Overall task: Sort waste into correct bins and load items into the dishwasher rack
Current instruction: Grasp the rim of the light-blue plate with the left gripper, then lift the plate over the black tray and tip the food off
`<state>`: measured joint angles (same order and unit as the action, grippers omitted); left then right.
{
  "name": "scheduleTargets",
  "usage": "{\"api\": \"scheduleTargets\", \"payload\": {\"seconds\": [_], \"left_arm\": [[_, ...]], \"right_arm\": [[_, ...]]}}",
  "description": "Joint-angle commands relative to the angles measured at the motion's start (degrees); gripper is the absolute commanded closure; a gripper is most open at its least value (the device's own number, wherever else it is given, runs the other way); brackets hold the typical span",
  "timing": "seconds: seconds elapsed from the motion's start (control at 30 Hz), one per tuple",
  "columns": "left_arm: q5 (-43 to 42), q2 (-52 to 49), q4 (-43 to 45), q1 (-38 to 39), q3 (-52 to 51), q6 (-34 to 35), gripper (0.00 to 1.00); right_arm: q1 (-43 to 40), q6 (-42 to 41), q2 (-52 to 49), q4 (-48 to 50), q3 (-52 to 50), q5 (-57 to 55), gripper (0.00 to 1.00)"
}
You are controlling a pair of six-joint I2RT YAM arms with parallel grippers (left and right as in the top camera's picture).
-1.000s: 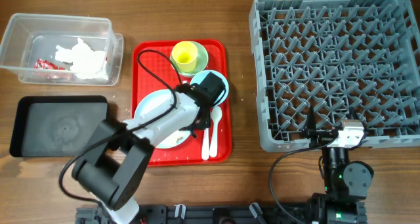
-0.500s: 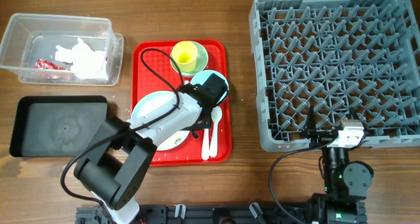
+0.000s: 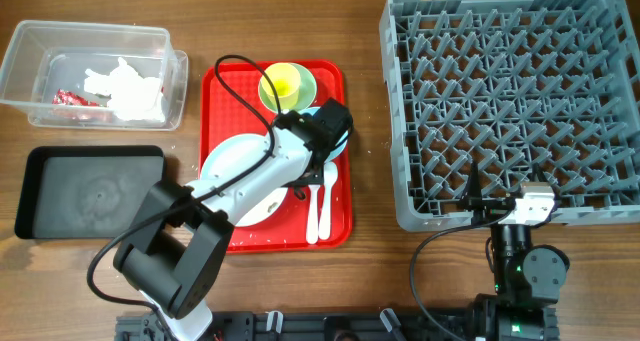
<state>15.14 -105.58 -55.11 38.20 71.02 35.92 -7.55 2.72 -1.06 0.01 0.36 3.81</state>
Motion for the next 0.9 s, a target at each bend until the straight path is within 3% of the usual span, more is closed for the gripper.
{"api": "scheduleTargets", "payload": {"seconds": [0.0,0.87], "left_arm": [[1.5,-0.8,-1.4,0.0,2.3,0.5,0.96],[16.7,-0.8,-13.3,-2.2,8.6,0.6,0.96]], "right_arm": [[-0.2,0.3,0.3,0.1,-0.1,-0.5,0.0],[-0.2,0.3,0.3,0.1,-0.1,-0.5,0.0]]}}
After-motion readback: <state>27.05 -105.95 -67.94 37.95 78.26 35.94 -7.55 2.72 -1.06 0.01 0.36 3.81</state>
